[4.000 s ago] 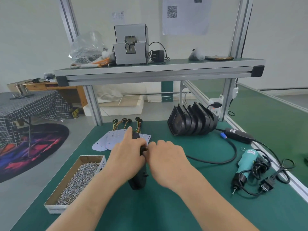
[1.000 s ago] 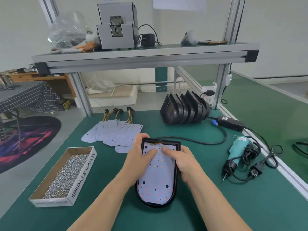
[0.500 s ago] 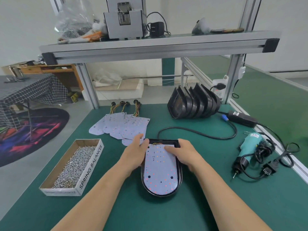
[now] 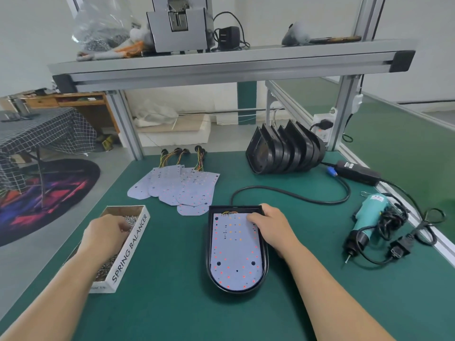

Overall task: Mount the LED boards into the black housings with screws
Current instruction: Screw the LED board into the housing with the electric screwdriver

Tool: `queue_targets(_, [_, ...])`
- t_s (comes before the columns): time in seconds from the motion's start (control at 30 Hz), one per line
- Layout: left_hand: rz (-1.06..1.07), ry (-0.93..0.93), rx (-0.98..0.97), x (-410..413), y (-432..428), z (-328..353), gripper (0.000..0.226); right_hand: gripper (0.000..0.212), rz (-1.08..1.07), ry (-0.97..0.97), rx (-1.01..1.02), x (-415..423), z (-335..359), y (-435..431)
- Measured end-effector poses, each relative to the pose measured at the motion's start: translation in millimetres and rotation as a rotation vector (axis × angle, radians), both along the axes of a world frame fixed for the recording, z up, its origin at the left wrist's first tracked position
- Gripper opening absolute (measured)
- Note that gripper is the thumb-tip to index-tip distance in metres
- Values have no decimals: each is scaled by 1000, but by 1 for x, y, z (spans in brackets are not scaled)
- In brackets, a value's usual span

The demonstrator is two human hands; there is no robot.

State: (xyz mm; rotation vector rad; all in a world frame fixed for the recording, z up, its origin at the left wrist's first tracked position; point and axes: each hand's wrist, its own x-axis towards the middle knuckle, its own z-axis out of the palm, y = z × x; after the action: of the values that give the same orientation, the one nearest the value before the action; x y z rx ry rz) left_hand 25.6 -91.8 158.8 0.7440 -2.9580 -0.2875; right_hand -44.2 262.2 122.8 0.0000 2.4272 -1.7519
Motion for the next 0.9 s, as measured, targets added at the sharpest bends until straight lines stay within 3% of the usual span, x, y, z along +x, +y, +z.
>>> queue_targets(0.13, [23,128,-4,1,-3,-6,25,23,-1,16,-15,-1,-4,2])
queue_targets(0.33, [21,238,-63,5,-3,-5,20,17,-5,31,-30,-2,-6,3])
queue_targets(0.67, [140,291,80,6,-5,1,24,15,-8,41,-39,-1,-6,4])
queue_targets(0.83, [165,220,61,9,-8,-2,25,21,-11,31,-30,0,-5,3])
queue_targets(0.9, [187,240,145,11,-8,-2,23,18,-14,30,-19,0,-4,3])
